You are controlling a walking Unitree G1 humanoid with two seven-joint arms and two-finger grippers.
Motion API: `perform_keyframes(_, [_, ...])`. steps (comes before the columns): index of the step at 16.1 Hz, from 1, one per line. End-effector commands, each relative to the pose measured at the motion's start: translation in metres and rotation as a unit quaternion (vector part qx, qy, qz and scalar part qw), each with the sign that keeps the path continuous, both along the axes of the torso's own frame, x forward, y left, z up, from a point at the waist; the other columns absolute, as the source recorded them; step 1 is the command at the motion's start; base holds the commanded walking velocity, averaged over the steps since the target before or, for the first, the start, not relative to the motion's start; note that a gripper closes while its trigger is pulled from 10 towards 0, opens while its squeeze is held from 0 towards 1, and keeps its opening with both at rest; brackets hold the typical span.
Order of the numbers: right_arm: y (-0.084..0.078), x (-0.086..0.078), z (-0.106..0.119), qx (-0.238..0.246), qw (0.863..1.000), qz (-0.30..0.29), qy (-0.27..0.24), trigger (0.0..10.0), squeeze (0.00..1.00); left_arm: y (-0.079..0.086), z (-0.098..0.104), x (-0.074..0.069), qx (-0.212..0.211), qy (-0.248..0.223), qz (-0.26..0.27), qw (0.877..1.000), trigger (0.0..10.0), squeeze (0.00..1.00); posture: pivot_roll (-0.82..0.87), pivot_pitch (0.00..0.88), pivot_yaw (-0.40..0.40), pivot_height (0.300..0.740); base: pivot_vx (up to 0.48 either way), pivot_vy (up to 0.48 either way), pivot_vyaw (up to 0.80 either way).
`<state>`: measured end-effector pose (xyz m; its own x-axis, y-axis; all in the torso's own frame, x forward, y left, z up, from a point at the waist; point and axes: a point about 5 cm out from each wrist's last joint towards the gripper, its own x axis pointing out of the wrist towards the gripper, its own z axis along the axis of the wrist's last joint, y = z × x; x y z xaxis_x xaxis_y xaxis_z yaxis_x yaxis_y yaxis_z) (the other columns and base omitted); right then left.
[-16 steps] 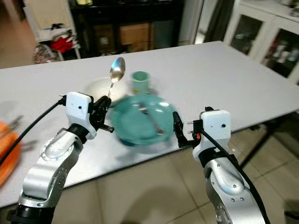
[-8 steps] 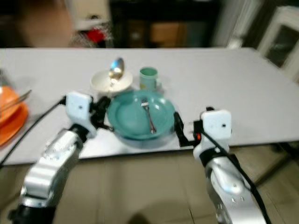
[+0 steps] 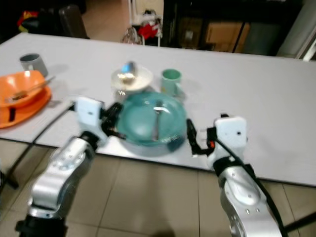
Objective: Setting the table
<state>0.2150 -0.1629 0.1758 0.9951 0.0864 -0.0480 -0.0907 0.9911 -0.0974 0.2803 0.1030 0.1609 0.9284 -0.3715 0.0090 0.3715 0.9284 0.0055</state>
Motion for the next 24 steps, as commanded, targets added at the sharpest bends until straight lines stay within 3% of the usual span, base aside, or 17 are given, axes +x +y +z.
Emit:
perform_keyframes(1, [0.004, 0.000, 0.003, 0.010, 1.000, 0.011, -0.006, 10.0, 0.00, 0.006, 0.003, 0.001, 0.002, -0.003, 0.005, 1.000, 10.0, 0.00, -0.09, 0.000, 0.012, 0.740, 0.000, 0.000, 0.00])
perform_keyframes(6, [0.006, 0.000, 0.002, 0.014, 1.000, 0.019, -0.004, 10.0, 0.00, 0.005, 0.003, 0.001, -0.005, -0.006, -0.010, 1.000, 10.0, 0.00, -0.09, 0.000, 0.012, 0.740, 0.000, 0.000, 0.00])
perform_keyframes(12, [0.007, -0.002, 0.000, 0.023, 1.000, 0.018, 0.001, 10.0, 0.00, 0.009, 0.004, 0.000, -0.007, -0.004, -0.017, 1.000, 10.0, 0.00, -0.09, 0.000, 0.018, 0.740, 0.299, 0.000, 0.00])
perform_keyframes(18, [0.009, -0.005, -0.004, 0.033, 0.999, 0.017, 0.008, 10.0, 0.00, 0.010, -0.001, -0.003, 0.004, 0.004, -0.030, 1.000, 10.0, 0.00, -0.08, 0.000, 0.027, 0.740, 0.339, 0.000, -0.53])
perform_keyframes(21, [0.010, -0.005, -0.005, 0.030, 0.999, 0.031, 0.008, 10.0, 0.00, 0.018, -0.008, 0.000, 0.029, 0.016, 0.010, 0.999, 10.0, 0.00, -0.08, 0.000, 0.027, 0.740, 0.112, 0.000, 0.00])
perform_keyframes(24, [0.014, -0.004, -0.009, 0.014, 0.997, 0.069, 0.027, 10.0, 0.00, 0.036, -0.021, 0.005, 0.072, 0.068, 0.068, 0.993, 10.0, 0.00, -0.07, 0.000, 0.022, 0.740, 0.000, 0.000, 0.00])
